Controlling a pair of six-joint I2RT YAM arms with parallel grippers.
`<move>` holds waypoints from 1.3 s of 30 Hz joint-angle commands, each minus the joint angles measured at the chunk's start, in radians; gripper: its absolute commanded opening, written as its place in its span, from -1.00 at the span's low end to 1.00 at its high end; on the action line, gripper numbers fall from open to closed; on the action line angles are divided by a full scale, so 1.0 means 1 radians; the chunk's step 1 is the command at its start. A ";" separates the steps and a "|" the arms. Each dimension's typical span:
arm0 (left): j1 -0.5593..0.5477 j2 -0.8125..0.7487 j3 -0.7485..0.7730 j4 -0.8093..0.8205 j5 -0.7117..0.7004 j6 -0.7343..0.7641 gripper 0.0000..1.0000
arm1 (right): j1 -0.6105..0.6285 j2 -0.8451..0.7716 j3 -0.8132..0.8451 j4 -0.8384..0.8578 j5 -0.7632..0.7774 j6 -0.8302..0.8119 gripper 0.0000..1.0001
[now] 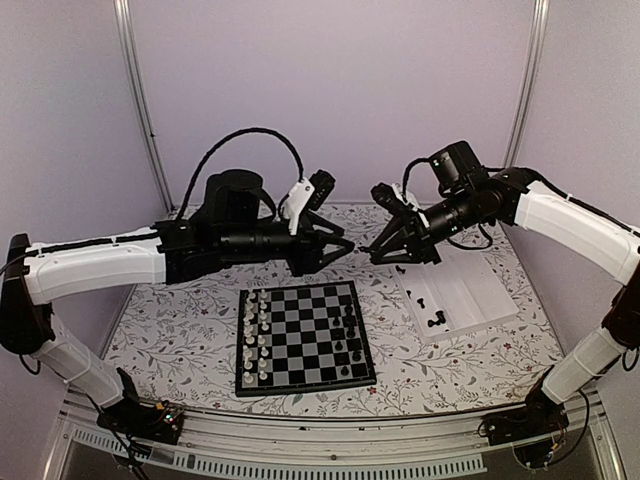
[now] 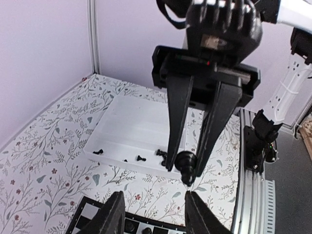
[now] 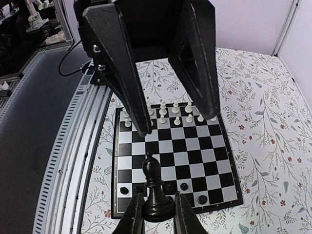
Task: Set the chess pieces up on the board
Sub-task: Place the chess piece on the chessboard.
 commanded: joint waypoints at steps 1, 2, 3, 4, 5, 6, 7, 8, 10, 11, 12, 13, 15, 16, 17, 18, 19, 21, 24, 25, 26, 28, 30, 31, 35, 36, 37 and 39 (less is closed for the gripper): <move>-0.017 0.034 0.026 0.134 0.059 -0.004 -0.11 | -0.002 -0.020 -0.004 0.034 -0.089 0.061 -0.85; -0.020 0.043 0.030 0.137 0.072 -0.004 -0.10 | -0.002 -0.020 -0.004 0.034 -0.090 0.063 -0.85; -0.021 0.050 0.033 0.140 0.088 -0.005 -0.10 | -0.001 -0.020 -0.004 0.035 -0.090 0.066 -0.85; -0.023 0.057 0.038 0.141 0.101 -0.006 -0.10 | -0.001 -0.021 -0.004 0.035 -0.088 0.069 -0.85; -0.024 0.063 0.043 0.139 0.109 -0.007 -0.10 | -0.002 -0.022 -0.005 0.035 -0.088 0.070 -0.85; -0.025 0.067 0.045 0.140 0.116 -0.009 -0.10 | -0.001 -0.024 -0.006 0.036 -0.087 0.071 -0.85; -0.025 0.072 0.048 0.141 0.122 -0.011 -0.11 | -0.001 -0.024 -0.007 0.035 -0.086 0.073 -0.85; -0.026 0.075 0.051 0.141 0.124 -0.014 -0.12 | -0.002 -0.025 -0.008 0.037 -0.086 0.074 -0.85; -0.026 0.081 0.056 0.141 0.129 -0.018 -0.15 | -0.002 -0.028 -0.009 0.039 -0.086 0.077 -0.85; -0.026 0.084 0.057 0.139 0.128 -0.021 -0.17 | -0.002 -0.029 -0.009 0.038 -0.088 0.079 -0.85; -0.027 0.088 0.061 0.134 0.128 -0.025 -0.20 | -0.002 -0.030 -0.009 0.040 -0.088 0.080 -0.84; -0.027 0.091 0.063 0.130 0.126 -0.026 -0.25 | -0.003 -0.030 -0.009 0.040 -0.088 0.081 -0.84; -0.027 0.096 0.071 0.123 0.126 -0.029 -0.35 | -0.003 -0.030 -0.010 0.042 -0.089 0.082 -0.84; -0.027 0.098 0.073 0.120 0.127 -0.029 -0.42 | -0.005 -0.030 -0.010 0.043 -0.089 0.082 -0.84; -0.027 0.101 0.076 0.117 0.127 -0.029 -0.49 | -0.004 -0.030 -0.011 0.044 -0.089 0.082 -0.85; -0.025 0.104 0.080 0.115 0.127 -0.031 -0.54 | -0.003 -0.030 -0.013 0.044 -0.088 0.082 -0.84; -0.026 0.107 0.083 0.111 0.128 -0.032 -0.60 | -0.003 -0.030 -0.013 0.043 -0.087 0.081 -0.83; -0.025 0.115 0.093 0.098 0.126 -0.032 -0.68 | -0.004 -0.031 -0.017 0.045 -0.080 0.082 -0.82; -0.023 0.125 0.106 0.079 0.121 -0.030 -0.74 | -0.004 -0.040 -0.022 0.050 -0.056 0.084 -0.69; -0.023 0.126 0.110 0.075 0.118 -0.029 -0.75 | -0.004 -0.044 -0.026 0.052 -0.036 0.086 -0.60; -0.023 0.128 0.114 0.069 0.111 -0.026 -0.75 | -0.006 -0.050 -0.034 0.056 -0.012 0.088 -0.52; -0.018 0.134 0.128 0.039 0.087 -0.017 -0.76 | -0.015 -0.065 -0.055 0.059 0.040 0.094 -0.41; -0.012 0.147 0.155 -0.013 0.060 0.002 -0.75 | -0.040 -0.079 -0.085 0.058 0.080 0.097 -0.36; -0.010 0.154 0.170 -0.068 0.041 0.013 -0.76 | -0.060 -0.093 -0.107 0.058 0.088 0.098 -0.33; 0.006 0.197 0.232 -0.207 -0.021 0.050 -0.77 | -0.166 -0.133 -0.216 0.064 0.105 0.089 -0.26; 0.011 0.207 0.244 -0.232 -0.034 0.057 -0.78 | -0.197 -0.142 -0.247 0.070 0.106 0.088 -0.25; 0.015 0.218 0.261 -0.261 -0.046 0.065 -0.78 | -0.223 -0.150 -0.277 0.078 0.101 0.088 -0.23; 0.022 0.236 0.282 -0.309 -0.059 0.070 -0.78 | -0.280 -0.168 -0.349 0.099 0.091 0.092 -0.19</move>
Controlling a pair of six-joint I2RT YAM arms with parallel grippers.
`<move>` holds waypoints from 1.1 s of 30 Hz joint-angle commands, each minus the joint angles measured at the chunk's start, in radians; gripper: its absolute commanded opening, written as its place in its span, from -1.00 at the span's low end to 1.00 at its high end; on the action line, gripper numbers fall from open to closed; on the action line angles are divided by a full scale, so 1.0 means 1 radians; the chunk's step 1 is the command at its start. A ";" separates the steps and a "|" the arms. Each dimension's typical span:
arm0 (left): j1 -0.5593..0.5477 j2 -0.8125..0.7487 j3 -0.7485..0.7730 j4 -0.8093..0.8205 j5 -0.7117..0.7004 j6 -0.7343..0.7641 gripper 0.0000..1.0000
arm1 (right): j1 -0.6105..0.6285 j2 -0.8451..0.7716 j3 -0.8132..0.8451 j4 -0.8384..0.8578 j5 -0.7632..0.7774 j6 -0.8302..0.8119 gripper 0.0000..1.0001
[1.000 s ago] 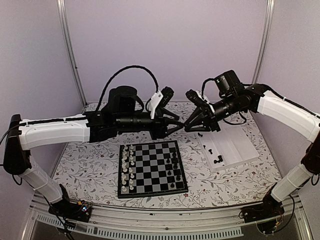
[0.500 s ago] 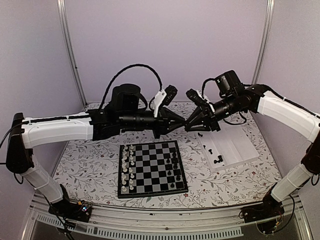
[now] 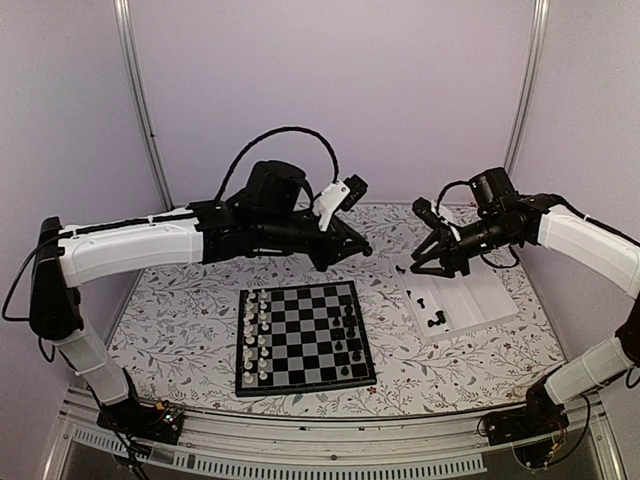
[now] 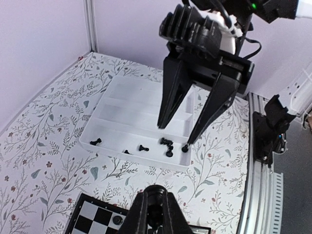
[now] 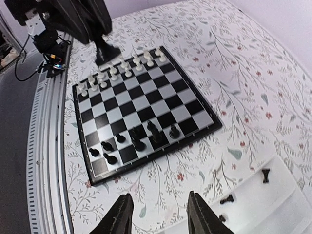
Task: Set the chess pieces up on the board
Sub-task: Place the chess piece on the chessboard.
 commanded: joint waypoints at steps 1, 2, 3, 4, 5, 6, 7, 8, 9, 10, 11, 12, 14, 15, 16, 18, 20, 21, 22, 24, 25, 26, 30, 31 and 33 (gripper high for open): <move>0.024 0.050 0.061 -0.173 -0.067 0.052 -0.78 | -0.105 -0.046 -0.133 0.043 0.011 0.006 -0.17; 0.025 0.059 0.068 -0.197 -0.070 0.065 -0.78 | -0.121 -0.055 -0.162 0.056 0.006 0.008 -0.16; 0.026 0.070 0.075 -0.216 -0.076 0.073 -0.78 | -0.133 -0.061 -0.186 0.071 0.001 0.012 -0.15; 0.028 0.082 0.083 -0.235 -0.083 0.076 -0.78 | -0.138 -0.068 -0.209 0.085 0.001 0.013 -0.14; 0.030 0.094 0.093 -0.254 -0.082 0.082 -0.78 | -0.142 -0.075 -0.229 0.096 0.001 0.014 -0.14; 0.031 0.107 0.104 -0.274 -0.075 0.092 -0.78 | -0.142 -0.078 -0.248 0.108 0.001 0.013 -0.13; 0.028 0.117 0.114 -0.292 -0.063 0.101 -0.78 | -0.144 -0.080 -0.267 0.122 0.000 0.012 -0.12; 0.024 0.128 0.124 -0.313 -0.049 0.110 -0.78 | -0.143 -0.082 -0.282 0.135 -0.001 0.012 -0.11; 0.017 0.136 0.132 -0.330 -0.037 0.123 -0.78 | -0.144 -0.082 -0.297 0.147 -0.001 0.012 -0.11; 0.007 0.140 0.135 -0.342 -0.030 0.133 -0.78 | -0.144 -0.080 -0.305 0.152 0.003 0.011 -0.10; -0.004 0.142 0.133 -0.350 -0.024 0.146 -0.78 | -0.143 -0.076 -0.307 0.155 0.008 0.010 -0.10; -0.014 0.143 0.128 -0.354 -0.018 0.157 -0.78 | -0.144 -0.066 -0.305 0.155 0.011 0.009 -0.09; -0.037 0.145 0.120 -0.367 -0.009 0.179 -0.77 | -0.144 -0.057 -0.304 0.154 0.007 0.007 -0.08; -0.046 0.151 0.122 -0.378 -0.008 0.189 -0.77 | -0.143 -0.055 -0.303 0.155 0.001 0.005 -0.07; -0.056 0.157 0.126 -0.394 -0.016 0.198 -0.77 | -0.143 -0.050 -0.303 0.156 -0.004 0.004 -0.06; -0.077 0.179 0.143 -0.431 -0.029 0.216 -0.76 | -0.144 -0.039 -0.300 0.155 -0.007 0.002 -0.03; -0.093 0.206 0.162 -0.468 -0.041 0.233 -0.76 | -0.144 -0.033 -0.301 0.155 -0.007 -0.003 -0.01; -0.100 0.220 0.170 -0.484 -0.048 0.237 -0.76 | -0.144 -0.031 -0.302 0.153 -0.007 -0.005 0.00; -0.106 0.234 0.178 -0.494 -0.054 0.238 -0.76 | -0.144 -0.029 -0.304 0.153 -0.009 -0.007 0.00; -0.112 0.270 0.198 -0.520 -0.059 0.235 -0.76 | -0.144 -0.026 -0.304 0.149 -0.012 -0.013 0.01; -0.117 0.281 0.203 -0.526 -0.064 0.237 -0.76 | -0.143 -0.027 -0.305 0.149 -0.013 -0.015 0.01; -0.123 0.290 0.206 -0.528 -0.073 0.239 -0.76 | -0.144 -0.028 -0.306 0.149 -0.014 -0.018 0.01; -0.134 0.320 0.215 -0.529 -0.088 0.251 -0.75 | -0.144 -0.031 -0.305 0.146 -0.022 -0.021 0.01; -0.137 0.328 0.217 -0.531 -0.093 0.254 -0.74 | -0.143 -0.030 -0.304 0.145 -0.022 -0.022 0.01; -0.143 0.344 0.225 -0.538 -0.105 0.258 -0.72 | -0.143 -0.029 -0.304 0.144 -0.022 -0.024 0.01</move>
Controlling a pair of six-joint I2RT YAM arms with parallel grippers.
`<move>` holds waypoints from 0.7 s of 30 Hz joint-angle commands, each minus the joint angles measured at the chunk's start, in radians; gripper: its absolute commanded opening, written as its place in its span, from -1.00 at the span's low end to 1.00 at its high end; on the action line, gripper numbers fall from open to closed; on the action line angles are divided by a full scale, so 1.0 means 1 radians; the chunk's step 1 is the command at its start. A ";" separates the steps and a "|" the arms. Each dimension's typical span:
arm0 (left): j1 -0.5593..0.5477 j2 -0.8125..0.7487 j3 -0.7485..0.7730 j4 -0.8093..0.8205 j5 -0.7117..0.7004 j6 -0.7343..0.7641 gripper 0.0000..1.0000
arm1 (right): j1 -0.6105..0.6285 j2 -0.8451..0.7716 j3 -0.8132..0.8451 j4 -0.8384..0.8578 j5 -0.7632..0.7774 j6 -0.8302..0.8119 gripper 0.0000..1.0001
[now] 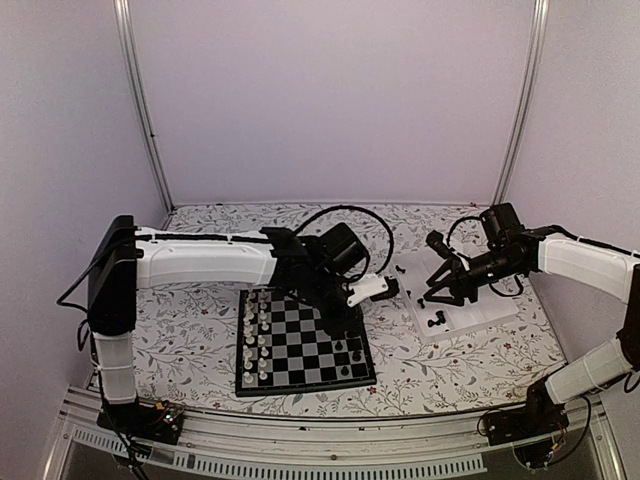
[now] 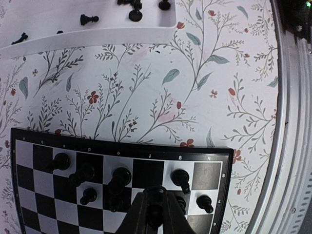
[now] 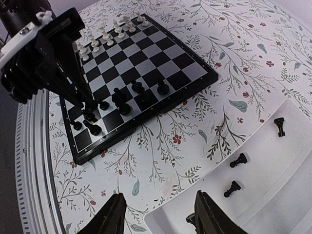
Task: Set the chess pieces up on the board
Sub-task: Place the chess piece on the chessboard.
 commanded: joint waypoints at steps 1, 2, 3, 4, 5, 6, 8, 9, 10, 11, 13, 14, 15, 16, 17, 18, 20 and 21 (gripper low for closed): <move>-0.024 0.032 0.043 -0.035 -0.031 0.027 -0.72 | -0.002 0.006 -0.002 0.005 -0.027 -0.014 0.01; -0.027 0.040 0.047 -0.035 -0.033 0.029 -0.71 | -0.004 0.006 -0.002 0.005 -0.027 -0.015 0.01; -0.029 0.048 0.050 -0.037 -0.034 0.032 -0.71 | -0.002 0.006 -0.002 0.005 -0.029 -0.016 0.01; -0.032 0.056 0.056 -0.038 -0.034 0.033 -0.71 | -0.003 0.007 -0.002 0.004 -0.029 -0.016 0.01; -0.033 0.063 0.063 -0.040 -0.033 0.035 -0.70 | -0.004 0.007 -0.002 0.004 -0.030 -0.018 0.01; -0.036 0.071 0.071 -0.043 -0.033 0.036 -0.70 | -0.002 0.007 -0.002 0.002 -0.031 -0.018 0.01; -0.041 0.084 0.080 -0.049 -0.034 0.040 -0.70 | -0.003 0.009 -0.002 -0.001 -0.033 -0.019 0.01; -0.043 0.090 0.085 -0.051 -0.035 0.041 -0.70 | -0.003 0.009 -0.002 -0.002 -0.034 -0.020 0.01; -0.043 0.096 0.090 -0.054 -0.035 0.043 -0.70 | -0.002 0.009 -0.002 -0.004 -0.035 -0.021 0.01; -0.044 0.098 0.092 -0.057 -0.035 0.045 -0.70 | -0.002 0.009 -0.002 -0.004 -0.036 -0.022 0.01; -0.045 0.104 0.093 -0.058 -0.037 0.046 -0.69 | -0.002 0.009 -0.003 -0.005 -0.038 -0.024 0.01; -0.045 0.105 0.093 -0.058 -0.038 0.046 -0.69 | -0.002 0.009 -0.002 -0.005 -0.039 -0.024 0.01; -0.045 0.109 0.093 -0.061 -0.040 0.047 -0.69 | -0.002 0.010 -0.002 -0.005 -0.040 -0.026 0.01; -0.045 0.113 0.094 -0.063 -0.045 0.046 -0.69 | -0.003 0.012 -0.002 -0.006 -0.041 -0.026 0.01; -0.046 0.115 0.094 -0.066 -0.047 0.048 -0.69 | -0.001 0.013 0.000 -0.006 -0.042 -0.027 0.01; -0.045 0.121 0.095 -0.068 -0.048 0.048 -0.68 | -0.002 0.014 0.000 -0.006 -0.045 -0.027 0.01; -0.046 0.127 0.094 -0.072 -0.053 0.047 -0.68 | -0.003 0.016 0.000 -0.008 -0.045 -0.027 0.01; -0.046 0.128 0.094 -0.074 -0.056 0.047 -0.68 | -0.003 0.018 0.000 -0.009 -0.046 -0.028 0.01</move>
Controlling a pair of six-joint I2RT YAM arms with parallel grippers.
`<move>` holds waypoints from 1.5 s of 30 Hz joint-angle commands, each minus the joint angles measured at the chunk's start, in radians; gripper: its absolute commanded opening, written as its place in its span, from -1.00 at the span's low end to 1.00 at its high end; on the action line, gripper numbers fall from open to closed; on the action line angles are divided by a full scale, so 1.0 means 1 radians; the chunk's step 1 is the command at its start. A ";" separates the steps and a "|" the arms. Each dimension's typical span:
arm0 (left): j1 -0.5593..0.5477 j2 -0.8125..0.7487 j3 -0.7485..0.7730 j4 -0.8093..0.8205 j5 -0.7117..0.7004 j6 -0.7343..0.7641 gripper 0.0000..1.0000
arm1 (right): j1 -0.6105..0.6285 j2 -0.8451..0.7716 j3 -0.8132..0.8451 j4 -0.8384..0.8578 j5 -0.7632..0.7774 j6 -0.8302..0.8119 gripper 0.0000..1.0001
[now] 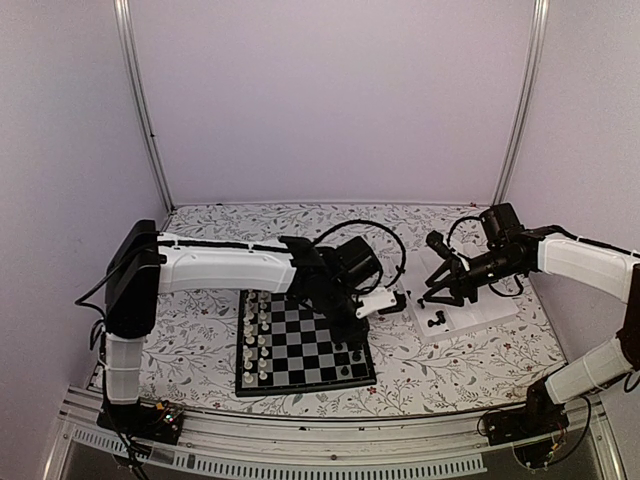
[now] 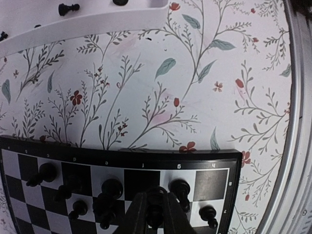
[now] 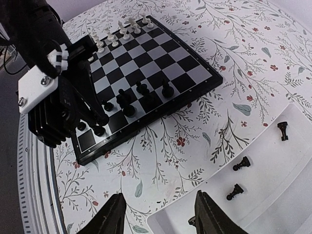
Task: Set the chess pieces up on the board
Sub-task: Place the chess piece on the chessboard, then pick up the chess piece from the storage box.
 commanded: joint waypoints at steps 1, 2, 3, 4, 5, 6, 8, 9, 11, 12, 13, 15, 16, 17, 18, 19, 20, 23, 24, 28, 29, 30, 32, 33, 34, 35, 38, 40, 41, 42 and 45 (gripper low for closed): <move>-0.013 0.031 0.024 -0.027 -0.020 0.014 -0.68 | -0.002 0.016 0.000 -0.008 -0.021 -0.015 0.01; -0.013 0.033 0.022 -0.029 -0.023 0.014 -0.68 | -0.003 0.017 0.001 -0.009 -0.024 -0.015 0.02; -0.014 0.036 0.022 -0.029 -0.025 0.013 -0.67 | -0.002 0.018 0.002 -0.010 -0.025 -0.016 0.02; -0.013 0.037 0.023 -0.031 -0.026 0.015 -0.66 | -0.003 0.019 0.004 -0.011 -0.026 -0.016 0.02; -0.014 0.038 0.024 -0.031 -0.027 0.012 -0.65 | -0.002 0.022 0.004 -0.012 -0.026 -0.016 0.02; -0.014 0.038 0.025 -0.031 -0.027 0.011 -0.63 | -0.003 0.022 0.004 -0.013 -0.028 -0.016 0.02; -0.015 0.039 0.026 -0.031 -0.027 0.010 -0.62 | -0.003 0.025 0.006 -0.013 -0.029 -0.018 0.03; -0.015 0.041 0.027 -0.031 -0.030 0.009 -0.61 | -0.003 0.025 0.006 -0.014 -0.030 -0.018 0.03; -0.015 0.042 0.028 -0.031 -0.033 0.009 -0.60 | -0.003 0.027 0.006 -0.015 -0.033 -0.018 0.03; -0.015 0.041 0.029 -0.030 -0.034 0.008 -0.60 | -0.003 0.028 0.006 -0.016 -0.033 -0.019 0.04; -0.015 0.041 0.030 -0.030 -0.037 0.008 -0.59 | -0.002 0.028 0.006 -0.017 -0.033 -0.019 0.04; -0.016 0.035 0.030 -0.031 -0.037 0.007 -0.59 | -0.003 0.027 0.007 -0.019 -0.036 -0.019 0.04; -0.017 0.016 0.033 -0.031 -0.041 0.006 -0.56 | -0.002 0.026 0.014 -0.025 -0.043 -0.018 0.05; -0.016 0.007 0.037 -0.030 -0.043 0.006 -0.55 | -0.002 0.025 0.021 -0.030 -0.046 -0.017 0.05; -0.016 -0.001 0.041 -0.031 -0.046 0.006 -0.53 | -0.002 0.022 0.030 -0.036 -0.046 -0.016 0.05; -0.017 -0.011 0.045 -0.031 -0.049 0.006 -0.52 | -0.002 0.018 0.040 -0.043 -0.040 -0.016 0.05; -0.017 -0.021 0.051 -0.031 -0.052 0.007 -0.51 | -0.003 0.015 0.050 -0.048 -0.024 -0.015 0.06; -0.017 -0.055 0.065 -0.031 -0.066 0.010 -0.47 | -0.009 -0.001 0.078 -0.058 0.054 -0.014 0.05; -0.017 -0.065 0.072 -0.031 -0.072 0.012 -0.46 | -0.013 -0.007 0.085 -0.062 0.087 -0.019 0.05; -0.015 -0.106 0.081 0.000 -0.093 0.009 -0.43 | -0.014 -0.028 0.099 -0.110 0.221 -0.105 -0.01; -0.015 -0.116 0.077 0.022 -0.095 0.004 -0.42 | -0.015 -0.026 0.101 -0.122 0.258 -0.136 -0.03; -0.015 -0.126 0.072 0.046 -0.100 -0.002 -0.42 | -0.015 -0.018 0.101 -0.133 0.288 -0.176 -0.06; -0.013 -0.141 0.056 0.105 -0.108 -0.018 -0.41 | -0.016 0.001 0.101 -0.149 0.344 -0.225 -0.12; -0.013 -0.148 0.049 0.135 -0.115 -0.029 -0.40 | -0.014 0.019 0.102 -0.155 0.364 -0.242 -0.17; -0.012 -0.152 0.042 0.166 -0.120 -0.042 -0.40 | -0.016 0.031 0.105 -0.158 0.378 -0.262 -0.21; -0.012 -0.154 0.038 0.203 -0.123 -0.061 -0.39 | -0.014 0.047 0.109 -0.162 0.387 -0.275 -0.26; -0.010 -0.152 0.034 0.263 -0.111 -0.105 -0.38 | -0.006 0.101 0.127 -0.188 0.382 -0.290 -0.39; -0.011 -0.151 0.032 0.289 -0.100 -0.125 -0.38 | 0.005 0.135 0.131 -0.211 0.379 -0.297 -0.45; -0.010 -0.151 0.028 0.296 -0.099 -0.131 -0.38 | 0.016 0.146 0.127 -0.213 0.389 -0.306 -0.47; -0.009 -0.152 0.023 0.303 -0.099 -0.133 -0.37 | 0.025 0.157 0.121 -0.211 0.404 -0.313 -0.48; -0.003 -0.164 0.006 0.315 -0.106 -0.139 -0.37 | 0.055 0.180 0.108 -0.204 0.434 -0.328 -0.46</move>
